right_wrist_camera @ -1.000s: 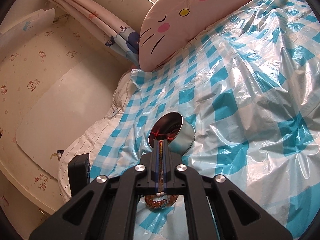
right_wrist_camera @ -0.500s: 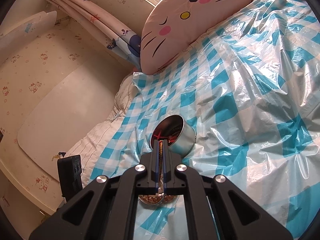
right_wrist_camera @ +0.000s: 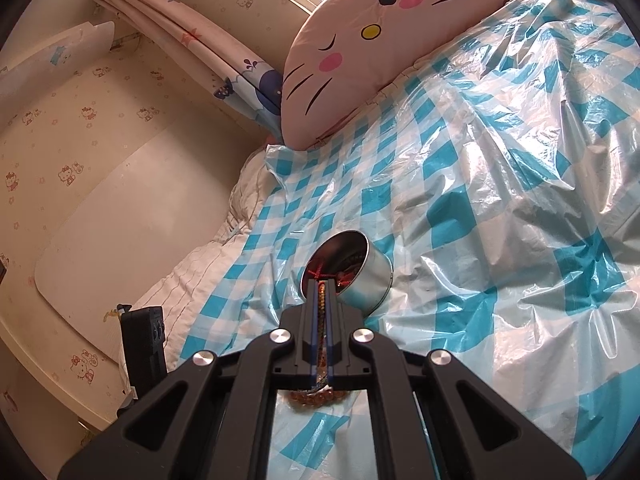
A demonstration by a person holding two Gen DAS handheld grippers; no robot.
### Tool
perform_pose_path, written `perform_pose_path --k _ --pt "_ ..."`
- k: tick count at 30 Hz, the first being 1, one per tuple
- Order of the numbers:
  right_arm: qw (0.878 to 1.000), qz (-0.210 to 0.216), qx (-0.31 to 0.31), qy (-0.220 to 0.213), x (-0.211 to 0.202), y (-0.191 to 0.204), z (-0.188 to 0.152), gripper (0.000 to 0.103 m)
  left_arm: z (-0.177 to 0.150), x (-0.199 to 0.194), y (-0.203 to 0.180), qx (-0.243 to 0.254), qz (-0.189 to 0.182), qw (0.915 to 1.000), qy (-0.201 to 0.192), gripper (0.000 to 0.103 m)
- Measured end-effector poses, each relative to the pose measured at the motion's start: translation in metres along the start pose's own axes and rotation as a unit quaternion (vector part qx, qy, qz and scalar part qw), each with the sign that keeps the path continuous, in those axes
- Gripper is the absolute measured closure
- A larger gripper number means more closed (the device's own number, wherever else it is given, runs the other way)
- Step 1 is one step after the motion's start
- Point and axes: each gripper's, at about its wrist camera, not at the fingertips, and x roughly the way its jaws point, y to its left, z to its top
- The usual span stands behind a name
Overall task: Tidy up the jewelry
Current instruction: 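Grasp a silver bangle from the pile with the left tool while the right tool holds the gold bracelet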
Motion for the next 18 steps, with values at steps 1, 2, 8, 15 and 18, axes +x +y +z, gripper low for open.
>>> perform_pose_path --k 1,2,8,15,18 --pt "1.0 0.0 0.0 0.001 0.0 0.0 0.0 0.099 0.0 0.0 0.003 0.001 0.001 1.0 0.0 0.098" --pt "1.0 0.001 0.001 0.001 0.0 0.0 0.001 0.099 -0.001 0.0 0.005 0.003 0.003 1.0 0.001 0.098" --pt "1.0 0.001 0.001 0.002 0.001 -0.001 0.0 0.099 0.001 0.002 0.006 0.015 0.003 0.9999 0.004 0.078" --pt "1.0 0.002 0.002 0.002 0.0 -0.001 0.001 0.099 0.009 0.022 -0.012 0.033 0.012 0.9993 0.015 0.064" --pt "1.0 0.002 0.003 0.001 0.0 -0.001 0.001 0.099 0.007 0.032 -0.014 0.036 0.025 0.9987 0.027 0.099"
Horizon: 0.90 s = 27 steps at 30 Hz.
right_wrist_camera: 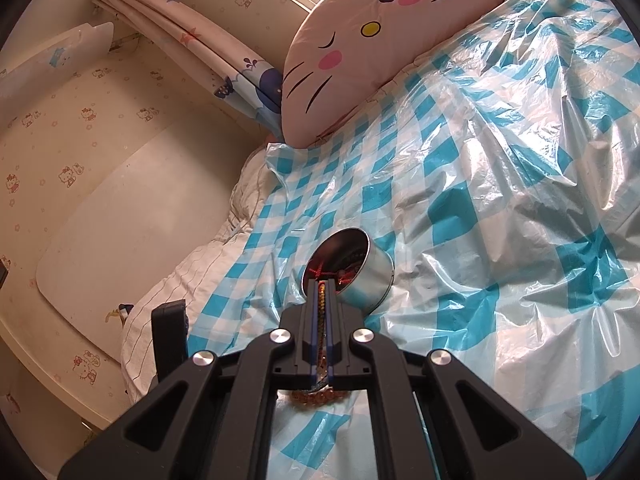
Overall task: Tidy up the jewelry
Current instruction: 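Grasp a silver bangle from the pile with the left tool while the right tool holds the gold bracelet, then carry both bracelets over the tin and open both tools to drop them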
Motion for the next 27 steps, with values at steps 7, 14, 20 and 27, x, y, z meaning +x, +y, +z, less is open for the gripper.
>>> perform_pose_path --k 7,14,20,27 --pt "1.0 0.0 -0.004 0.0 0.001 0.002 0.0 0.099 -0.003 -0.018 0.012 -0.04 -0.03 0.9984 -0.025 0.099" --pt "1.0 0.007 -0.012 -0.005 0.007 0.01 0.002 0.099 0.005 -0.031 0.017 -0.062 -0.041 0.9962 -0.046 0.099" --pt "1.0 0.011 -0.022 -0.016 0.014 0.019 0.011 0.099 0.02 -0.03 0.015 -0.072 -0.052 0.9942 -0.06 0.098" --pt "0.999 0.009 -0.031 -0.028 0.028 0.026 0.029 0.099 0.044 -0.029 0.015 -0.082 -0.069 0.9912 -0.078 0.098"
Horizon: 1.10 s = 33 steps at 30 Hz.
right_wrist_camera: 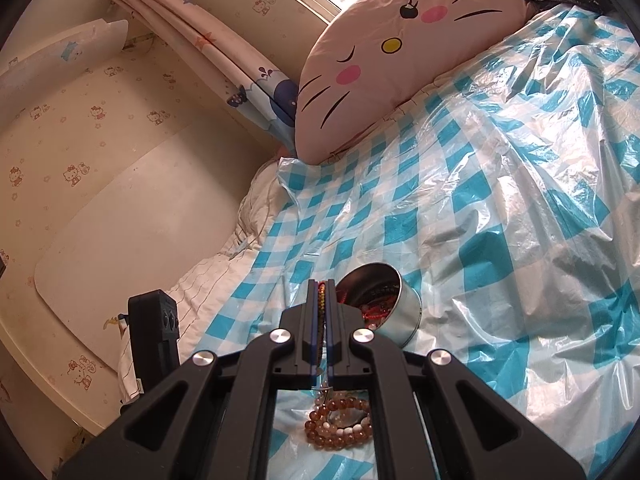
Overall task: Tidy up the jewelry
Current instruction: 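Carry both bracelets over the tin and open both tools to drop them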
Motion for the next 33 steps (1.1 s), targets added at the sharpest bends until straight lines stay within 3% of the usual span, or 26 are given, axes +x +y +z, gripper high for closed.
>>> perform_pose_path --k 9,13,15,16,19,22,25,29,31,32,33 --pt "1.0 -0.019 -0.022 -0.01 0.019 0.003 0.014 0.099 0.029 0.017 0.0 -0.009 -0.013 0.9998 -0.012 0.098" --pt "0.999 -0.04 -0.033 -0.004 0.036 0.0 0.019 0.099 0.041 0.044 0.0 -0.001 0.027 0.9996 -0.001 0.097" --pt "0.998 -0.049 -0.037 0.003 0.048 -0.004 0.022 0.099 0.044 0.053 0.002 0.005 0.061 0.9981 0.003 0.087" --pt "0.998 -0.053 -0.038 0.008 0.054 -0.006 0.022 0.099 0.044 0.054 0.006 0.0 0.052 0.9986 0.005 0.08" --pt "0.997 -0.058 -0.04 0.023 0.07 -0.009 0.023 0.099 0.041 0.045 0.012 -0.005 0.047 0.9989 -0.001 0.078" --pt "0.997 -0.044 -0.035 0.061 0.092 -0.011 0.02 0.099 0.034 0.024 0.015 -0.005 0.094 0.9949 -0.037 0.043" --pt "0.986 -0.102 -0.058 0.118 0.122 -0.013 0.008 0.099 0.033 0.006 0.021 -0.018 0.103 0.9928 -0.057 0.041" --pt "0.983 -0.129 -0.08 0.104 0.113 -0.008 0.003 0.098 0.02 -0.004 0.018 -0.018 0.138 0.988 -0.067 0.02" --pt "0.983 -0.134 -0.078 0.099 0.107 -0.009 0.004 0.09 0.012 -0.002 0.017 -0.019 0.139 0.9885 -0.057 0.018" --pt "0.983 -0.135 -0.075 0.095 0.104 -0.01 0.003 0.068 0.009 -0.001 0.017 -0.021 0.138 0.989 -0.049 0.018" --pt "0.984 -0.136 -0.074 0.091 0.1 -0.011 0.003 0.059 0.005 0.0 0.016 -0.023 0.136 0.9894 -0.044 0.018"
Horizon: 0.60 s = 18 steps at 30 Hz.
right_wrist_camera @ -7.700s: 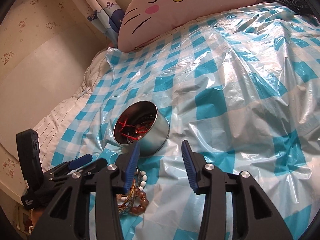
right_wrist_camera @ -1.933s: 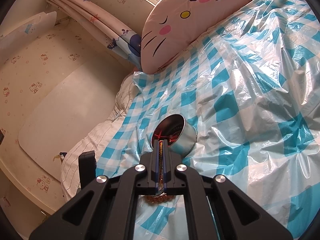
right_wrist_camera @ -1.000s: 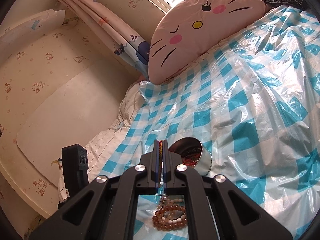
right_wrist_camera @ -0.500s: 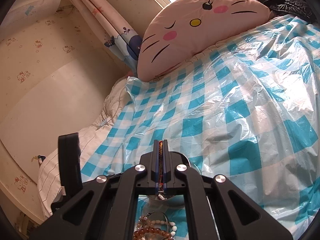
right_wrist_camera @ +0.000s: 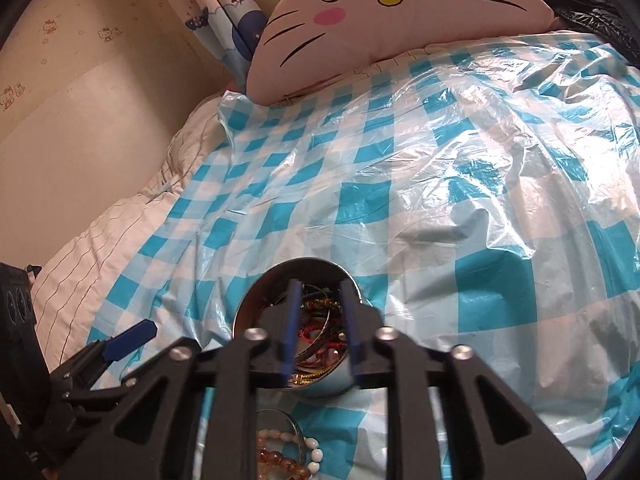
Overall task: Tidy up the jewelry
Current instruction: 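Carry both bracelets over the tin and open both tools to drop them, then move both open tools back to the remaining bracelet pile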
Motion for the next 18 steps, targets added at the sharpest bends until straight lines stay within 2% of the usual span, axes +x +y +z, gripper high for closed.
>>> perform_pose_path --k 5,13,18 --pt "0.999 0.009 0.023 -0.021 -0.03 -0.007 -0.004 0.059 -0.024 -0.004 0.004 0.004 -0.002 0.9999 0.015 0.018" --pt "0.999 -0.007 0.031 -0.021 -0.062 -0.009 -0.036 0.059 -0.044 -0.007 0.007 0.01 0.007 0.9995 0.03 0.018" --pt "1.0 -0.02 0.017 -0.011 -0.068 -0.005 -0.048 0.059 -0.055 -0.011 0.002 0.024 0.011 0.9989 0.039 0.018"
